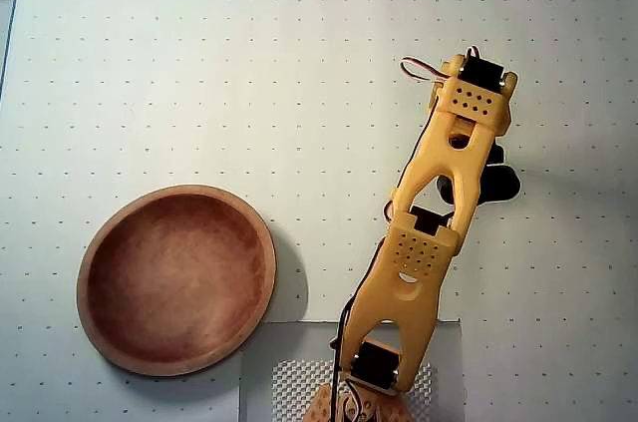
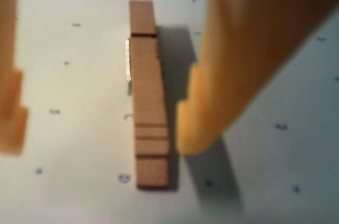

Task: Grasp a clothespin and put it in the bowl.

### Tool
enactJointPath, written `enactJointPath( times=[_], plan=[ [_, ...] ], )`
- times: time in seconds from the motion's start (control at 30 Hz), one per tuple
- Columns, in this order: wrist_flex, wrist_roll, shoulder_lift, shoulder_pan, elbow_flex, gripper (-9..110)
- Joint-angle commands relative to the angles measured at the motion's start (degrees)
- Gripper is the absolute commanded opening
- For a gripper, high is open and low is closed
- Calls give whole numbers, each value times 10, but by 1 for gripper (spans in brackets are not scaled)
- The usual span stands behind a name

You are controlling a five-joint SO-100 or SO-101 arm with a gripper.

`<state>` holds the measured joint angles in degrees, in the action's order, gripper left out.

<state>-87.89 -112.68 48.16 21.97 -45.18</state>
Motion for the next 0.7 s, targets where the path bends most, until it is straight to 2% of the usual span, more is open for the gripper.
enactJointPath(
  times=[0.0,0.67],
  plan=[
    [21,9,5,-7,62,19],
    [23,10,-47,-2,120,19]
  ],
)
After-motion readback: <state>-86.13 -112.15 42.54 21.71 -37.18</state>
